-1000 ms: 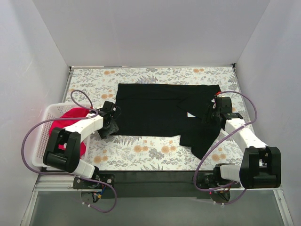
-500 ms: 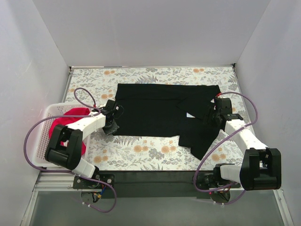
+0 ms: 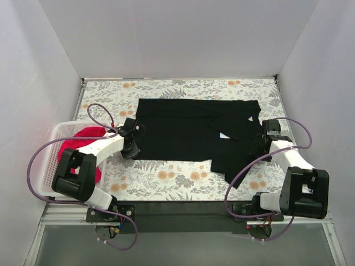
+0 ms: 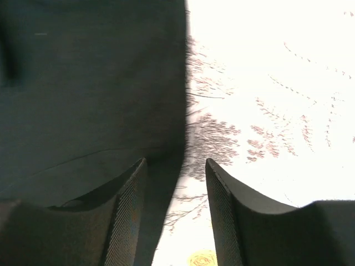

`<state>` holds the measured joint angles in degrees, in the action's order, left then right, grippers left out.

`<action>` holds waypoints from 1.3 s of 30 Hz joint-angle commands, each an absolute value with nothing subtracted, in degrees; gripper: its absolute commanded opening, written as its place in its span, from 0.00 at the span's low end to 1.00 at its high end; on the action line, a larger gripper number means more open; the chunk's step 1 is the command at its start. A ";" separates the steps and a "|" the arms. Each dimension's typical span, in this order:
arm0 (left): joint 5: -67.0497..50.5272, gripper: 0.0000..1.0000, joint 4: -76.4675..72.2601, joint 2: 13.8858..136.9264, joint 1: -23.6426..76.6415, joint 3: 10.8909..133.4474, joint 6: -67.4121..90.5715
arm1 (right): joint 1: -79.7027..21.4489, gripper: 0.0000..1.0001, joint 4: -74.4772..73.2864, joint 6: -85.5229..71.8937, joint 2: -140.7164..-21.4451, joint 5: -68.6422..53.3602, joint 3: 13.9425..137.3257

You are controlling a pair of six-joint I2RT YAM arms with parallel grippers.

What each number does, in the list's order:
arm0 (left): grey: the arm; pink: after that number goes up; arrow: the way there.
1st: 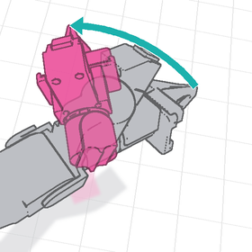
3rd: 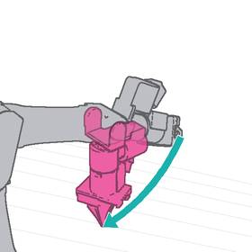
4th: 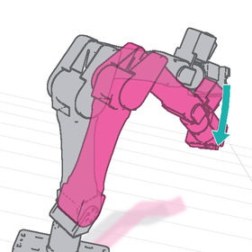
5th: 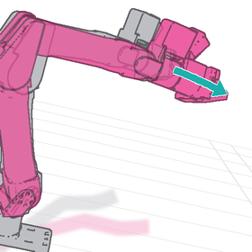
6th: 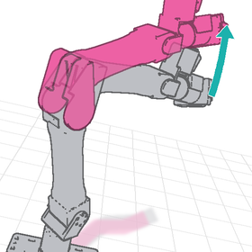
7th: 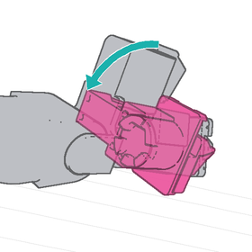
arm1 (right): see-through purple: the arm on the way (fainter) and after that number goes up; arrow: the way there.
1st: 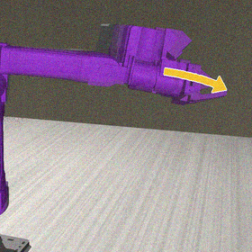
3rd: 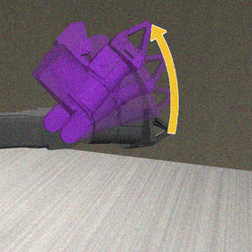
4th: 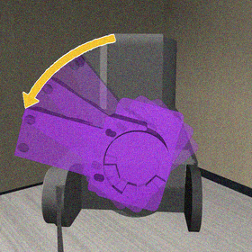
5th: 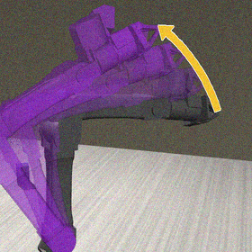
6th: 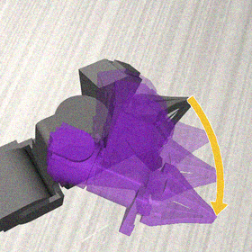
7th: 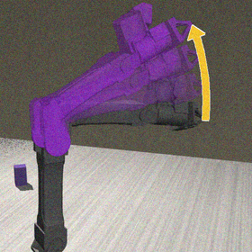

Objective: Fold and stack the t-shirts
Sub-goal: Fold the tshirt

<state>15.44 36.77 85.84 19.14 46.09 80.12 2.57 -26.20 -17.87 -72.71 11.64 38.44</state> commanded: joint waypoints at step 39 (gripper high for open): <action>15.55 0.00 37.18 83.15 19.16 45.00 78.75 | 9.32 0.22 -17.58 -20.57 -78.05 7.47 34.55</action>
